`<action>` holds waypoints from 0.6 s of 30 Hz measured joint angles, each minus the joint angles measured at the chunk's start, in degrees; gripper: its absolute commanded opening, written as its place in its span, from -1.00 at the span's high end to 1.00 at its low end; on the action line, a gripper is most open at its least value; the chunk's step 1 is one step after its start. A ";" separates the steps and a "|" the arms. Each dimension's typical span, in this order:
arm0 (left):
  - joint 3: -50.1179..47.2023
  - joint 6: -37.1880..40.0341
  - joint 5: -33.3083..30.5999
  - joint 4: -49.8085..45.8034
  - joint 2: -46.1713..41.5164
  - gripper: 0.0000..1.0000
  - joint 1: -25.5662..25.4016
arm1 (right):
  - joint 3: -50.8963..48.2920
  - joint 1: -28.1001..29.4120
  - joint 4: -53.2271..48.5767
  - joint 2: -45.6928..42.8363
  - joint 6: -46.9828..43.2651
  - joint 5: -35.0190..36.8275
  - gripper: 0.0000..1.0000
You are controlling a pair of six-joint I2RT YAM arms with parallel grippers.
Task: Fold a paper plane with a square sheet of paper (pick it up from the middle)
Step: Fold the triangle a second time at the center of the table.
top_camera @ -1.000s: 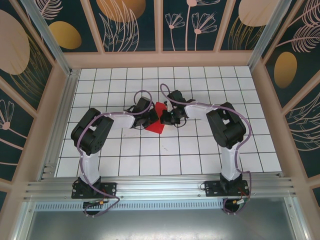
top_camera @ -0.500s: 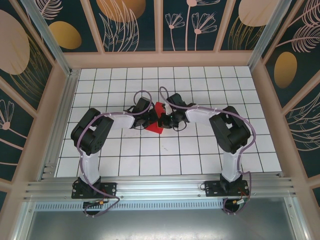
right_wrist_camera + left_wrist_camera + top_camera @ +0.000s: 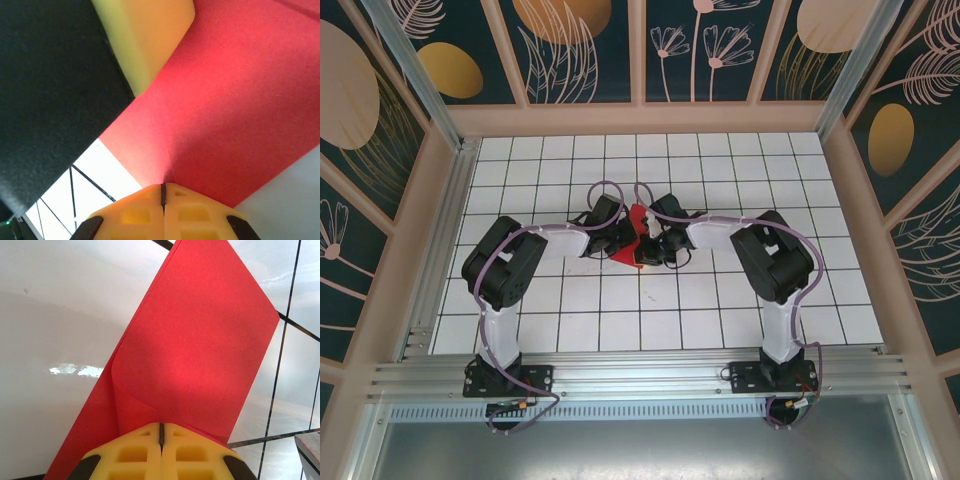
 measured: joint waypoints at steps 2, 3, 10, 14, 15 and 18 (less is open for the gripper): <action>0.00 0.02 -0.11 0.00 0.00 0.89 0.00 | -0.48 -0.11 0.76 0.00 0.00 -0.35 0.93; 0.00 0.02 -0.15 -0.02 0.00 0.88 0.00 | -0.66 -0.26 1.01 0.00 0.02 -0.63 0.93; 1.60 1.77 -1.60 -2.54 0.07 0.87 0.24 | -1.09 -0.63 1.64 0.00 -0.02 -1.22 0.93; 2.10 3.10 -2.25 -3.21 0.33 0.87 1.60 | -1.49 -0.83 2.19 0.00 -0.02 -1.51 0.94; 2.27 3.32 -2.16 -3.43 0.37 0.86 1.86 | -1.60 -0.83 2.32 0.00 -0.02 -1.64 0.94; 3.58 4.22 -2.16 -4.81 1.01 0.86 2.14 | -1.79 -0.83 2.71 0.00 -0.02 -1.86 0.94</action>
